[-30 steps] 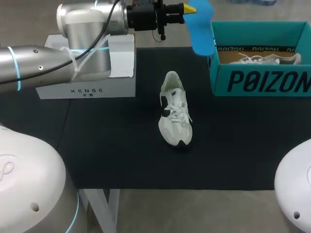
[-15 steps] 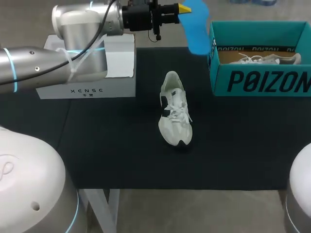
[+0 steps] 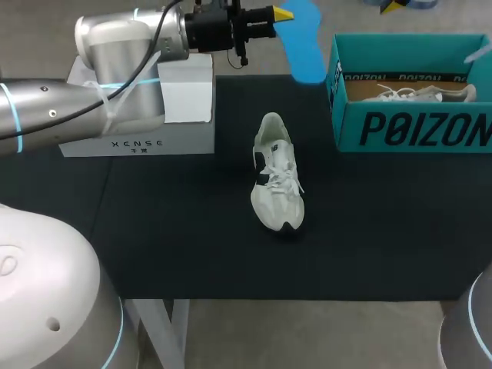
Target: Take the shoe out of the shoebox, open the shoe tongue, remove and reinsert the insole, then place the shoe into the shoebox
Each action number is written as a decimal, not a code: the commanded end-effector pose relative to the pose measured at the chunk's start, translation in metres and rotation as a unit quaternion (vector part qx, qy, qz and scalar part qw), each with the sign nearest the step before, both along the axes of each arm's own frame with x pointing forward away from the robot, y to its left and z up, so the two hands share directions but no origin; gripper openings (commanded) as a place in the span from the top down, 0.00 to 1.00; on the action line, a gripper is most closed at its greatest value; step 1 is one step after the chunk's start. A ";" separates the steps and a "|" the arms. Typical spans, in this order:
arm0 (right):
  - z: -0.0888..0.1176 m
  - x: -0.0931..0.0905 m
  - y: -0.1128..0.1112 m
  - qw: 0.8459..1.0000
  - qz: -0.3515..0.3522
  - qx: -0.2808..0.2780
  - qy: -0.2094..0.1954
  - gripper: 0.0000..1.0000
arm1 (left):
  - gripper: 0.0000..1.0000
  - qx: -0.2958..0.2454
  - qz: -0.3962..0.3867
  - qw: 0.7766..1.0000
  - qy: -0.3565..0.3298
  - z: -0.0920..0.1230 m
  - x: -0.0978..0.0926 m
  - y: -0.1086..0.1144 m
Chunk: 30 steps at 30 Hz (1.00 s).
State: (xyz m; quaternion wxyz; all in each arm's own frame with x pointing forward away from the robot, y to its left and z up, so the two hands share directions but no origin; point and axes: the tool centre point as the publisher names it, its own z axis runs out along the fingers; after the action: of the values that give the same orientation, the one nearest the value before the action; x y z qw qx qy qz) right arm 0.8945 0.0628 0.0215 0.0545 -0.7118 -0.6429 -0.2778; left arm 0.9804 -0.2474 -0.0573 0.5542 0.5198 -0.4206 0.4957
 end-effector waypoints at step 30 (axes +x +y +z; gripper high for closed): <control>-0.017 0.016 -0.011 0.908 0.091 0.408 -0.038 0.00 | 1.00 -0.017 -0.011 1.000 0.003 0.007 -0.004 0.005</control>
State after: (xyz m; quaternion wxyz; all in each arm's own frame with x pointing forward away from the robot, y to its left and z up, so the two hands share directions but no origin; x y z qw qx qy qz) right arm 0.9113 0.0508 0.0168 0.2977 -0.5866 -0.5742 -0.4874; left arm 0.9760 -0.2413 -0.0515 0.5697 0.5070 -0.4156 0.4955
